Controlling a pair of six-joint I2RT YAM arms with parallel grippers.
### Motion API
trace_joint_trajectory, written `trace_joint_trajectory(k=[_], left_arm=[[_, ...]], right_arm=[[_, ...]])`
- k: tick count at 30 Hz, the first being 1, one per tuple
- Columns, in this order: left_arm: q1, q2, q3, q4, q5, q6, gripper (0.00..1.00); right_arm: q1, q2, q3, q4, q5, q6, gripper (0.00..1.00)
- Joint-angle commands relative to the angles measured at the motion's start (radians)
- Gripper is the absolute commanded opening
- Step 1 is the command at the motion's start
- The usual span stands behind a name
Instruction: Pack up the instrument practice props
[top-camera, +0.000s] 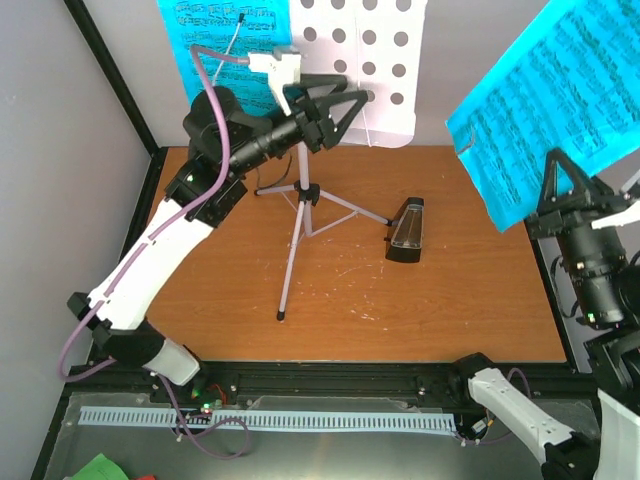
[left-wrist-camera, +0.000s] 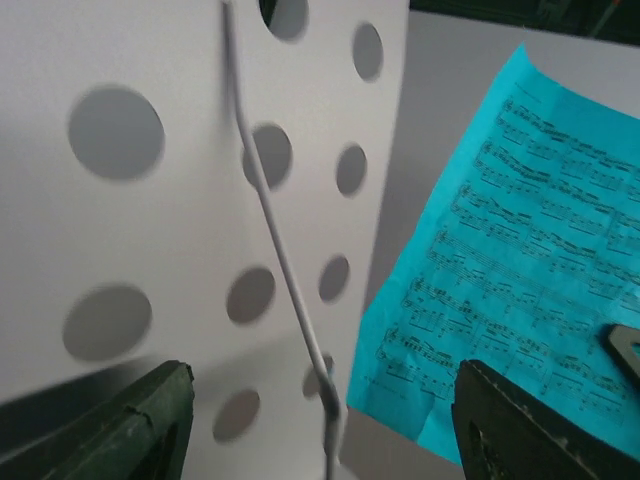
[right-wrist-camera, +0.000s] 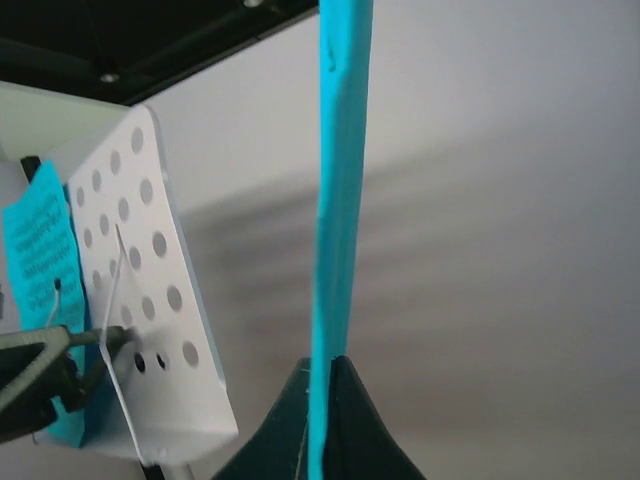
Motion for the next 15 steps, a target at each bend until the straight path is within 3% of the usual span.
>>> trace_joint_trajectory(k=[1, 6, 10, 15], left_arm=[[-0.004, -0.12, -0.124, 0.078, 0.107, 0.056, 0.75], [-0.003, -0.262, -0.345, 0.13, 0.276, 0.086, 0.85], [-0.003, -0.41, -0.627, 0.201, 0.344, 0.058, 0.9], [-0.003, -0.632, -1.057, 0.231, 0.234, -0.013, 0.92]], right_arm=[[0.006, -0.091, -0.077, -0.153, 0.066, 0.018, 0.03], [0.006, -0.212, -0.313, -0.244, 0.03, 0.129, 0.03], [0.006, -0.298, -0.546, -0.243, -0.102, 0.282, 0.03], [0.006, -0.351, -0.888, -0.142, -0.446, 0.463, 0.03]])
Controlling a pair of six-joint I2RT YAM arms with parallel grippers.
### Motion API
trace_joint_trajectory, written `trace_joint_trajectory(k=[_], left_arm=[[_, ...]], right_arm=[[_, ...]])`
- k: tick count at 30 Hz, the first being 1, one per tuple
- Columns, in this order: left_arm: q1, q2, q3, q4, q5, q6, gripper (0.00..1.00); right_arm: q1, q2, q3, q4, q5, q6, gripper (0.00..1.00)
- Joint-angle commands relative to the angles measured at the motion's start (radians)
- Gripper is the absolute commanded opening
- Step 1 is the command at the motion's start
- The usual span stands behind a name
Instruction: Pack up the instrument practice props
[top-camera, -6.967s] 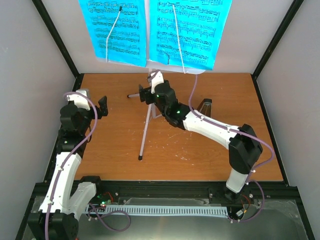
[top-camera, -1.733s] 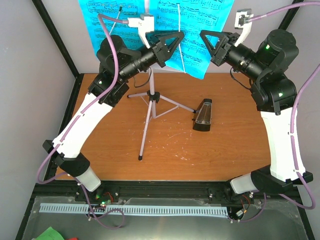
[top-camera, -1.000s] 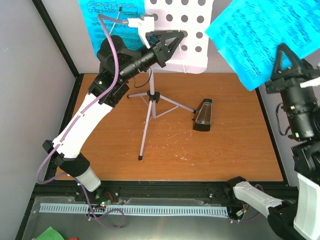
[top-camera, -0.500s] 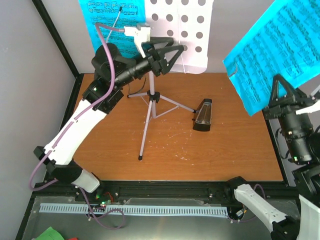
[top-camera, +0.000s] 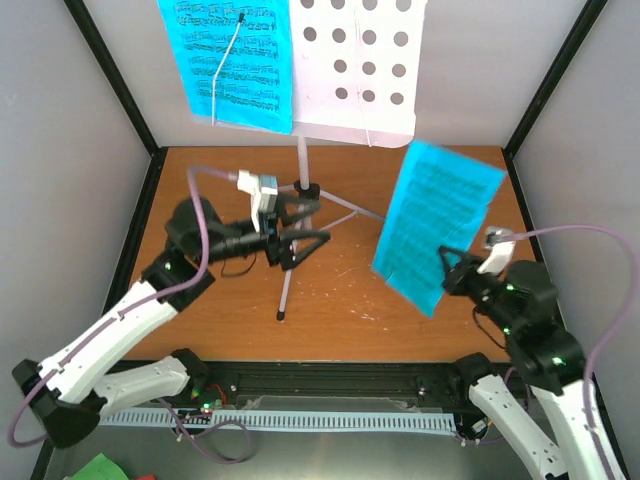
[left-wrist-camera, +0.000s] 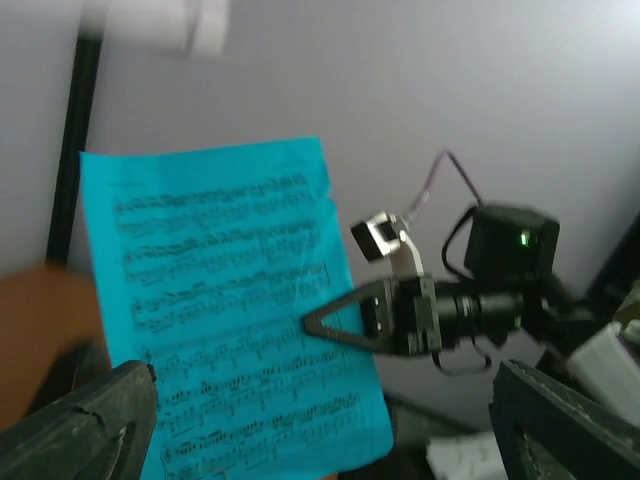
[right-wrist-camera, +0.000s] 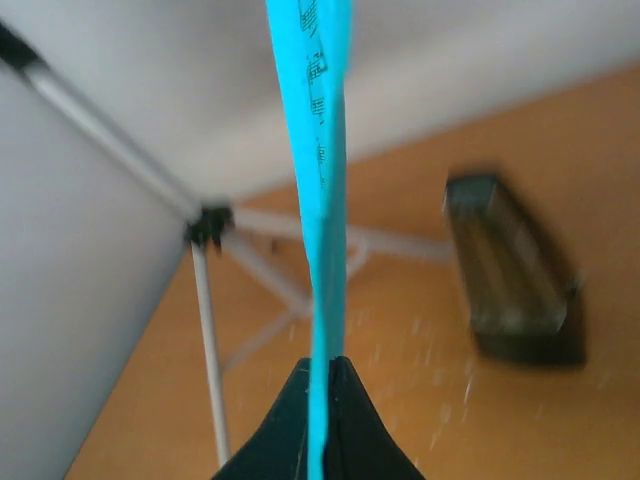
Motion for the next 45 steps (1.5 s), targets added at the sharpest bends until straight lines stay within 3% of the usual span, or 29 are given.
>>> trace_joint_trajectory(k=[1, 5, 10, 19, 35, 39, 43, 45], left_arm=[[-0.003, -0.16, -0.292, 0.017, -0.078, -0.076, 0.92], [-0.002, -0.316, -0.515, -0.019, -0.222, -0.183, 0.92], [0.013, -0.385, -0.639, -0.071, -0.323, -0.256, 0.99], [0.131, -0.254, -0.629, -0.117, -0.284, -0.265, 0.99], [0.279, 0.001, -0.558, 0.035, -0.142, -0.202, 0.96], [0.303, 0.102, -0.503, 0.072, -0.102, -0.174, 0.87], [0.311, 0.188, -0.441, 0.08, -0.098, -0.122, 0.76], [0.32, 0.225, -0.408, 0.078, -0.091, -0.106, 0.66]], right_arm=[[0.006, -0.032, -0.266, 0.074, -0.377, 0.214, 0.03], [0.006, 0.008, -0.456, 0.115, -0.57, 0.198, 0.03], [0.007, 0.175, -0.525, 0.084, -0.512, 0.04, 0.03], [0.025, 0.469, -0.495, 0.258, -0.436, -0.046, 0.03], [0.167, 0.631, -0.473, 0.379, -0.204, -0.043, 0.04], [0.167, 0.631, -0.45, 0.359, -0.158, -0.058, 0.24], [0.166, 0.57, -0.444, 0.308, -0.097, -0.06, 0.61], [0.167, 0.52, -0.449, 0.272, -0.058, -0.054, 0.74]])
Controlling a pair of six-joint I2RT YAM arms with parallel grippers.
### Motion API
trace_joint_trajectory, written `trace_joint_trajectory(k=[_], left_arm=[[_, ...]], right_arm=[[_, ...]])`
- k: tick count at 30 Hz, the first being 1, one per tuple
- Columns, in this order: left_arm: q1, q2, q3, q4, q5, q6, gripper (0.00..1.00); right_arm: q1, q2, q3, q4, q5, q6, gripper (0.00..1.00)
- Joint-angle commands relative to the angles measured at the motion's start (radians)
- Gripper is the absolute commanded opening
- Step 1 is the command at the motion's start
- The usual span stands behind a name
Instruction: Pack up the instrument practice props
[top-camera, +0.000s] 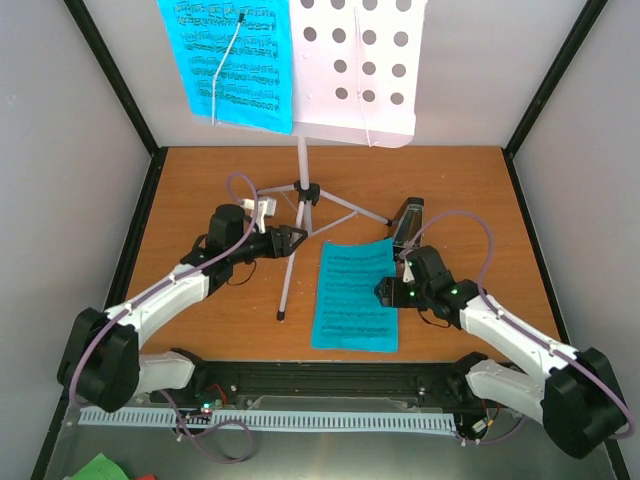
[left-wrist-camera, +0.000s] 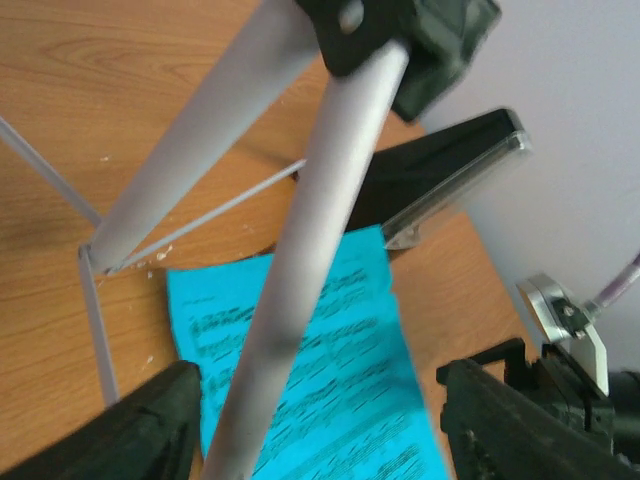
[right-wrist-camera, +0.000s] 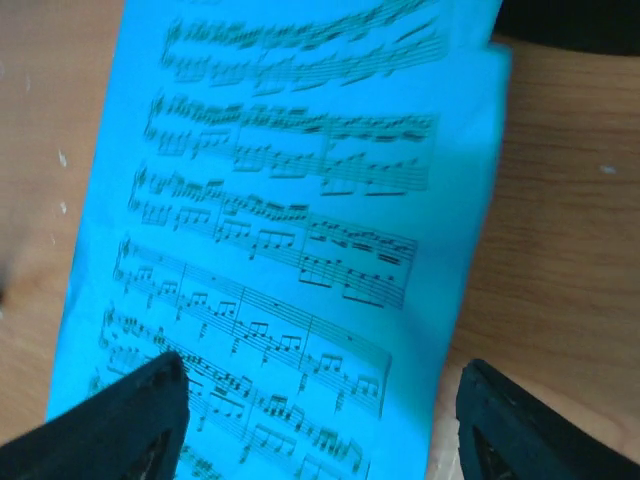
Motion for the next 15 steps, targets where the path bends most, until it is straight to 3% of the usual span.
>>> trace_joint_trajectory(k=[1, 5, 15], left_arm=[[0.02, 0.067, 0.099, 0.049, 0.031, 0.075, 0.61], [0.022, 0.116, 0.132, 0.068, 0.033, 0.099, 0.51], [0.022, 0.173, 0.163, 0.061, -0.018, 0.125, 0.14]], right_arm=[[0.006, -0.108, 0.015, -0.079, 0.115, 0.003, 0.78], [0.006, -0.23, -0.001, -0.144, 0.17, 0.028, 0.89], [0.006, -0.342, 0.008, -0.202, 0.186, 0.074, 0.93]])
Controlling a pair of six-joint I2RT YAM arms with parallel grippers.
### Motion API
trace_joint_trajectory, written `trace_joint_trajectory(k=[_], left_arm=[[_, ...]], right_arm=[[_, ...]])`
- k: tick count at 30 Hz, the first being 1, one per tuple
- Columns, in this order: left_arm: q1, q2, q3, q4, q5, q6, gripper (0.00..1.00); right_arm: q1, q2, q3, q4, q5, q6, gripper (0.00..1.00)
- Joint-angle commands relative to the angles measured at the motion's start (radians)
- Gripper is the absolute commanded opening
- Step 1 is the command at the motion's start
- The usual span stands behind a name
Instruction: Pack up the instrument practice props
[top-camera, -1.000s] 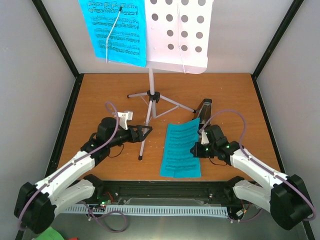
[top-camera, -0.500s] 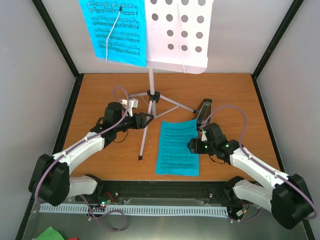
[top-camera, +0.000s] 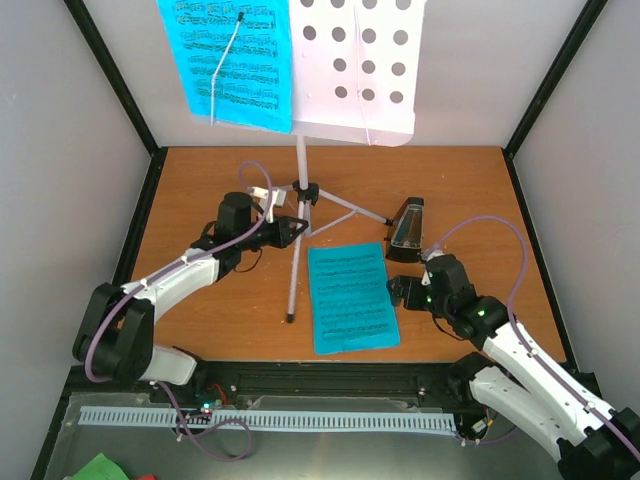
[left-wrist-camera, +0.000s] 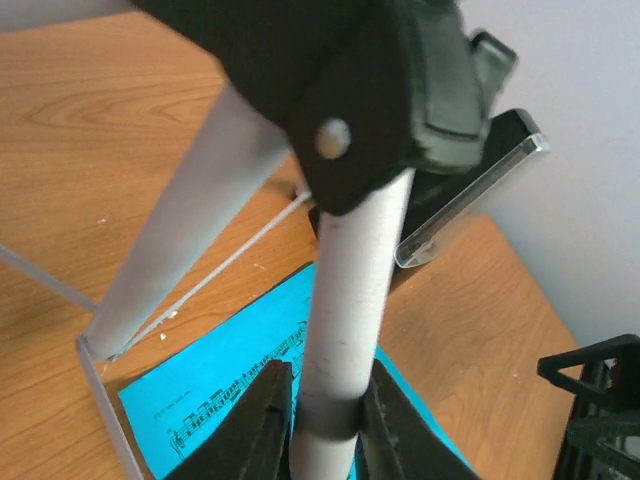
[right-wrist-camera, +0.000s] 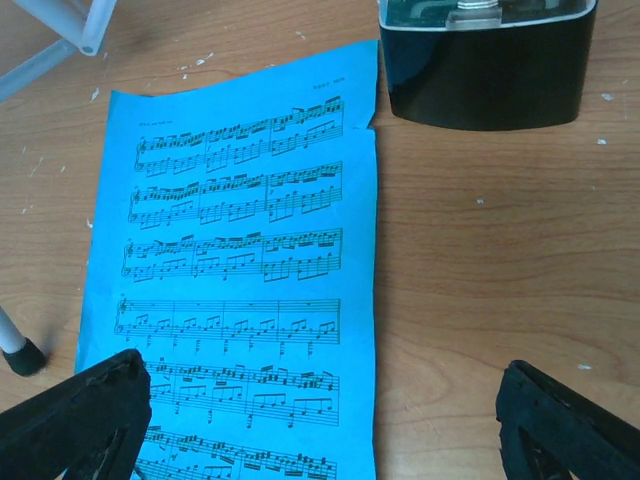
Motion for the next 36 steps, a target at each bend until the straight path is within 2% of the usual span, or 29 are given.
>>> trace_joint_trajectory(k=[1, 4, 10, 14, 18, 24, 34, 36], left_arm=[[0.005, -0.008, 0.036, 0.01, -0.058, 0.018, 0.1], [0.005, -0.048, 0.015, -0.018, -0.136, 0.012, 0.01], [0.006, -0.16, -0.029, -0.15, -0.357, -0.033, 0.0], [0.006, -0.214, -0.061, -0.177, -0.399, -0.105, 0.0], [-0.005, -0.237, -0.114, -0.107, -0.405, -0.198, 0.0], [-0.141, -0.151, -0.068, -0.065, -0.514, -0.29, 0.0], [-0.281, 0.043, 0.045, -0.001, -0.539, -0.352, 0.0], [-0.282, 0.05, 0.05, -0.003, -0.533, -0.345, 0.08]], right_arm=[[0.005, -0.017, 0.011, -0.038, 0.027, 0.026, 0.93], [0.005, -0.017, 0.019, -0.038, 0.024, 0.029, 0.93], [0.005, -0.014, 0.017, -0.019, 0.019, 0.038, 0.93], [0.005, -0.01, 0.017, -0.006, 0.021, 0.042, 0.94], [0.005, -0.01, 0.018, 0.004, 0.024, 0.046, 0.94], [0.005, -0.023, 0.024, -0.008, 0.034, 0.05, 0.94], [0.004, -0.06, 0.038, -0.037, 0.047, 0.064, 0.94], [0.005, -0.06, 0.045, -0.039, 0.045, 0.066, 0.94]])
